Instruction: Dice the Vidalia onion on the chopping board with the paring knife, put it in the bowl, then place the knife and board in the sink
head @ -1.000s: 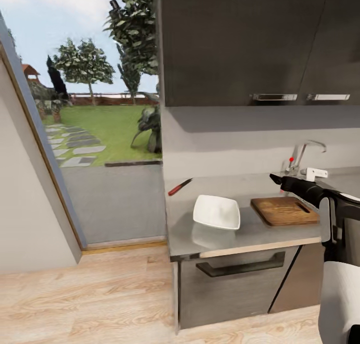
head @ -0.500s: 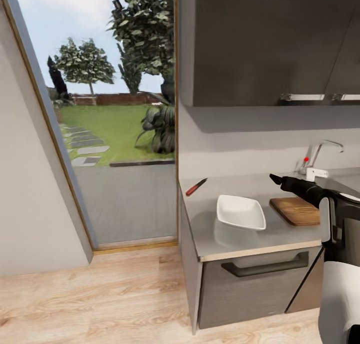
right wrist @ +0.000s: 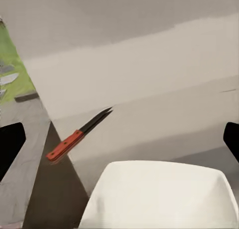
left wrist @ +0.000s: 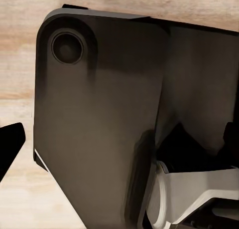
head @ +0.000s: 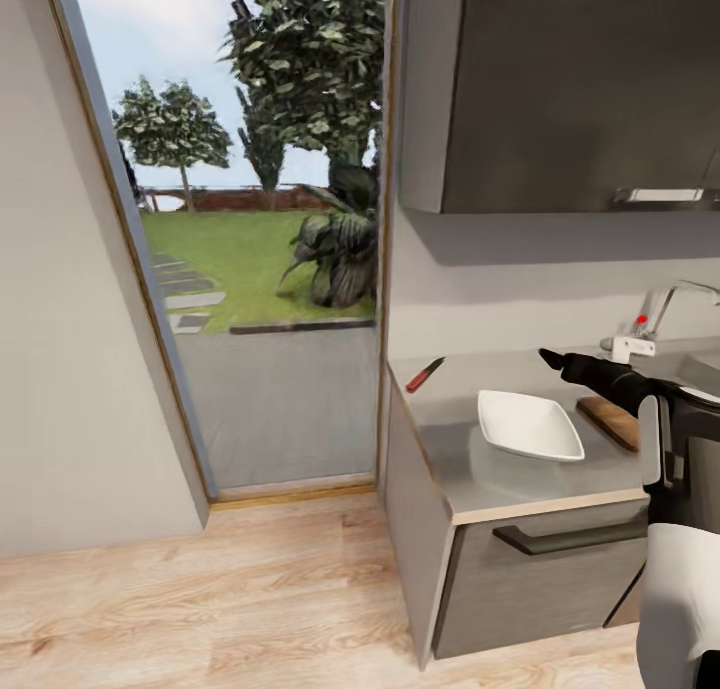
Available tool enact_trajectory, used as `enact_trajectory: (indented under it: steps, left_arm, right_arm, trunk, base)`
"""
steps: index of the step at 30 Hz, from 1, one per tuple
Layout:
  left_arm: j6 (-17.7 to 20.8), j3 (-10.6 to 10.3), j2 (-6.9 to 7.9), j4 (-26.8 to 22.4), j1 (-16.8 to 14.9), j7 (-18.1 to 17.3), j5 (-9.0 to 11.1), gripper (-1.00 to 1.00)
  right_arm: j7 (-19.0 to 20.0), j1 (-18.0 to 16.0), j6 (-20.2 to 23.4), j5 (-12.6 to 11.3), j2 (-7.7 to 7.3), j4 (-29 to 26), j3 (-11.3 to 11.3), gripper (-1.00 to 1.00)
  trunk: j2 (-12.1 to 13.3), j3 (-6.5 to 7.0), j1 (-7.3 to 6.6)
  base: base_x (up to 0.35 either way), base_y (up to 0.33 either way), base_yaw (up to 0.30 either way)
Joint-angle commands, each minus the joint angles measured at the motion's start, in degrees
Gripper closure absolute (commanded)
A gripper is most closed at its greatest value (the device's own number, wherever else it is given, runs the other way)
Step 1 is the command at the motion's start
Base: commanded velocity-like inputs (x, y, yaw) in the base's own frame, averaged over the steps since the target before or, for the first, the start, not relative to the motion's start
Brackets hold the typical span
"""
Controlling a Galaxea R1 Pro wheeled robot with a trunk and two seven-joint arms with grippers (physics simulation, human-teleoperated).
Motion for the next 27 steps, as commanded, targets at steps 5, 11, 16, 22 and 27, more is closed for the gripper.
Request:
enact_trajectory:
  steps: [5, 11, 16, 22, 27]
  left_arm:
    - [-0.06, 0.33, -0.02, -0.08, 0.02, -0.07, 0.02, -1.0]
    - [-0.06, 0.33, -0.02, -0.08, 0.02, -0.07, 0.03, -1.0]
    - [-0.07, 0.33, -0.02, -0.08, 0.02, -0.07, 0.05, -1.0]
    - [-0.07, 0.31, -0.02, -0.08, 0.02, -0.07, 0.02, -1.0]
    - [-0.11, 0.29, -0.02, -0.08, 0.02, -0.07, 0.0, -1.0]
  right_arm:
    - [0.37, -0.06, 0.32, 0.22, 0.02, -0.07, -0.09, -1.0]
    - [0.37, -0.06, 0.32, 0.23, 0.02, -0.06, -0.09, -1.0]
    - [0.37, -0.06, 0.32, 0.23, 0.02, -0.05, -0.09, -1.0]
    - [0.37, -0.06, 0.32, 0.23, 0.02, -0.03, -0.09, -1.0]
    - [0.37, -0.06, 0.32, 0.19, 0.02, -0.05, -0.06, -1.0]
  trunk:
    - [-0.05, -0.06, 0.01]
    - [-0.05, -0.06, 0.01]
    - [-0.05, -0.06, 0.01]
    - [-0.05, -0.06, 0.01]
    - [-0.05, -0.06, 0.01]
  base:
    - [0.0, 0.32, 0.0]
    - [0.004, 0.32, 0.028]
    - [0.063, 0.32, 0.007]
    - [0.089, 0.32, 0.001]
    - [0.116, 0.32, 0.0]
